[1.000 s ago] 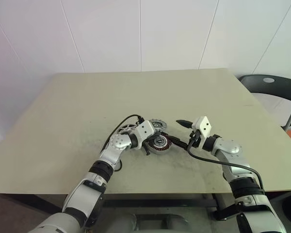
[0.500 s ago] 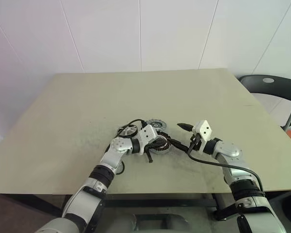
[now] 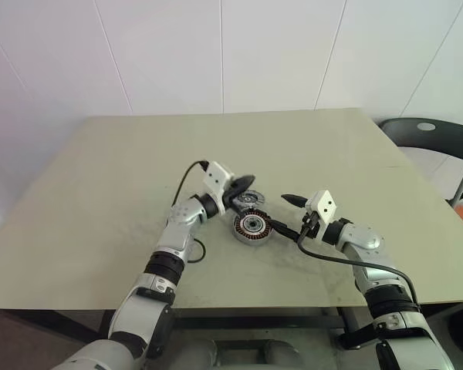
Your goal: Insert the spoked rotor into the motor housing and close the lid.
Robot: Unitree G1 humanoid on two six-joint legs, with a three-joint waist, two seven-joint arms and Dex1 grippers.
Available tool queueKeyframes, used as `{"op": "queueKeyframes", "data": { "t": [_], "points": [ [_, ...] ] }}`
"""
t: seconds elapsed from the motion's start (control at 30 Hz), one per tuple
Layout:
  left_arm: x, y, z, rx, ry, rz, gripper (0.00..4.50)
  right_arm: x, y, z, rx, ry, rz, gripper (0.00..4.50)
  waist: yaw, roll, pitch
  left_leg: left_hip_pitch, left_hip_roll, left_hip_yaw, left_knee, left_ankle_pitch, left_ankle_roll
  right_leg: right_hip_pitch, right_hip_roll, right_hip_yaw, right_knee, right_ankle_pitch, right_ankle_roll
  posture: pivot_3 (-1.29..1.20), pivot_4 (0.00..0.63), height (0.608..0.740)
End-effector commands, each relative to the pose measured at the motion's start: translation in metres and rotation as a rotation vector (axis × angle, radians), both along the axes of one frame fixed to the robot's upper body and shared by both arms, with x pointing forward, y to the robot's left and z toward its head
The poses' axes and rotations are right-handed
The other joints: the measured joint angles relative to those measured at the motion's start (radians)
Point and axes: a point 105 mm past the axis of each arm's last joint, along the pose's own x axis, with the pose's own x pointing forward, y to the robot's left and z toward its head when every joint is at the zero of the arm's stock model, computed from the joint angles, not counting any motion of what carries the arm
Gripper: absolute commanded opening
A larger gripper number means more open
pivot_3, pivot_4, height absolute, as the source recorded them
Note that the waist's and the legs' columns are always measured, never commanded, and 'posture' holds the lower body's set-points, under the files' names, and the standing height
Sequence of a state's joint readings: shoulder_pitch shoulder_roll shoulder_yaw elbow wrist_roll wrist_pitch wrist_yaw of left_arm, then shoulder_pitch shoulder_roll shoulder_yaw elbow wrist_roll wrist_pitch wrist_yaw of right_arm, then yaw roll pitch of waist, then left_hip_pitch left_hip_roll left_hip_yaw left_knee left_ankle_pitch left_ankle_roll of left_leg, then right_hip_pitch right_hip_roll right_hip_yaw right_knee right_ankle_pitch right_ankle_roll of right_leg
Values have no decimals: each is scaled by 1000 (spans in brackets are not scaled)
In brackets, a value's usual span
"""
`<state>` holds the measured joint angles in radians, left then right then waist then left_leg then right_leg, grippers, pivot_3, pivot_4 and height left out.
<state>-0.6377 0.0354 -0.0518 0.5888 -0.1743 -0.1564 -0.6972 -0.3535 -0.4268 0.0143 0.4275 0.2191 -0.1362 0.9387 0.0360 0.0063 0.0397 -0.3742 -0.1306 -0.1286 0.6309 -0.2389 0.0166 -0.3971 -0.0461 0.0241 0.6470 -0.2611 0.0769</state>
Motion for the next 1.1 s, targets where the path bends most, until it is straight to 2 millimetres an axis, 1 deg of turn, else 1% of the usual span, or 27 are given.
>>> {"op": "queueKeyframes", "data": {
  "t": [0.03,0.2,0.3,0.4,0.5,0.63,0.7,0.77,0.87,0.97,1.1],
  "points": [
    [-4,19,9,-82,15,26,62,1,1,15,27,-42,20,4500,1,0,0,0,0,0,0,0,0,0,0,0,0,0,0,0,0,740],
    [-27,48,5,-191,144,39,62,-5,-2,25,-6,-66,65,4500,2,0,0,0,0,0,0,0,0,0,0,0,0,0,0,0,0,740],
    [-42,72,-9,-257,256,91,62,-9,-4,29,-39,-79,104,4500,3,0,0,1,0,0,1,0,0,1,0,0,0,0,0,0,0,740],
    [-54,88,-22,-309,355,140,62,-11,-5,33,-70,-90,132,4500,3,0,0,2,0,0,1,0,0,2,0,0,0,-1,-1,0,0,740],
    [-67,96,-26,-394,446,157,62,-12,-4,34,-90,-96,160,4500,4,0,0,1,0,0,1,0,0,2,0,0,0,-1,-2,0,0,740],
    [-85,96,-37,-405,540,152,62,-10,-4,35,-105,-100,179,4500,4,0,0,1,0,0,1,-1,-2,2,0,0,0,-2,-4,0,0,740],
    [-93,97,-42,-422,586,148,449,-9,-4,34,-109,-101,181,4500,4,0,0,1,0,0,1,-1,-2,2,0,0,0,-2,-4,0,0,740],
    [-94,98,-46,-447,631,170,932,-8,-4,34,-112,-104,183,4500,4,0,0,2,0,0,1,-1,-2,2,0,0,0,-3,-4,0,0,740],
    [-87,104,-64,-450,713,260,1868,-7,-3,32,-115,-110,185,4500,7,0,0,2,1,0,1,-2,-2,3,0,0,0,-3,-4,0,0,740],
    [-82,104,-70,-463,755,293,2824,-7,-4,32,-117,-114,184,4500,5,0,0,2,0,0,2,-2,-2,3,0,0,0,-3,-4,0,0,740],
    [-69,105,-87,-492,855,398,4136,-8,-8,31,-122,-118,178,4500,5,0,0,2,0,0,1,-2,-3,3,0,0,-1,-3,-4,0,0,740]
  ]
}}
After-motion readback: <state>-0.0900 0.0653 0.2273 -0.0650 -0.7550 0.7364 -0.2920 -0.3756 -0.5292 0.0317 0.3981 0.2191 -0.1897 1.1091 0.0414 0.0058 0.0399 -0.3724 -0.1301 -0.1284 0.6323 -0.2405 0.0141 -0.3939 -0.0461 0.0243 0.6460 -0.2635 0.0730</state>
